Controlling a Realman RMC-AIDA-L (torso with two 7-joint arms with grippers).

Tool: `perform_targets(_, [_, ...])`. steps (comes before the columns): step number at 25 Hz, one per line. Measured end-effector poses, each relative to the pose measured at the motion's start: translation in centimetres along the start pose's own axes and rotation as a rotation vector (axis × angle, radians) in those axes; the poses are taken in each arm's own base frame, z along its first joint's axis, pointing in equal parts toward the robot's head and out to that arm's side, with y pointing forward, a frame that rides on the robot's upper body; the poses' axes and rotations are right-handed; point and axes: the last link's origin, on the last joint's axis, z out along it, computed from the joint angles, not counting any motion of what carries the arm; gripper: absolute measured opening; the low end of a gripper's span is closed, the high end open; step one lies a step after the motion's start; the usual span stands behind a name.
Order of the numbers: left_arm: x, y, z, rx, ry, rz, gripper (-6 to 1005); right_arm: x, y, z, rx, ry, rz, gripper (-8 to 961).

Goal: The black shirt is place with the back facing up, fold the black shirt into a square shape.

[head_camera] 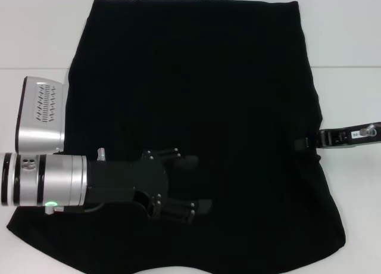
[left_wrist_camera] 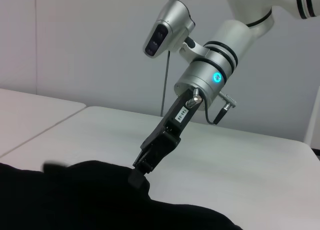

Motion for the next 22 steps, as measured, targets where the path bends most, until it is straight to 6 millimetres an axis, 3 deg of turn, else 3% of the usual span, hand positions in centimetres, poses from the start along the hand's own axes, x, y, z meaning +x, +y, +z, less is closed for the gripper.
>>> perform_targets(9, [0.0,-0.1,0.0,0.009,-0.003,-0.011,875,-0.8,1.2,0.8,-0.022,0.021,-0.006,16])
perform_targets(17, [0.1,-0.5,-0.4,0.026,-0.002,-0.029,871,-0.2,3.5,1.6,-0.123,0.109,-0.042,26])
perform_targets(22, [0.2,-0.9,-1.1,0.062,0.017,-0.049,868,-0.2,3.6,1.4,-0.132,0.104,-0.035,237])
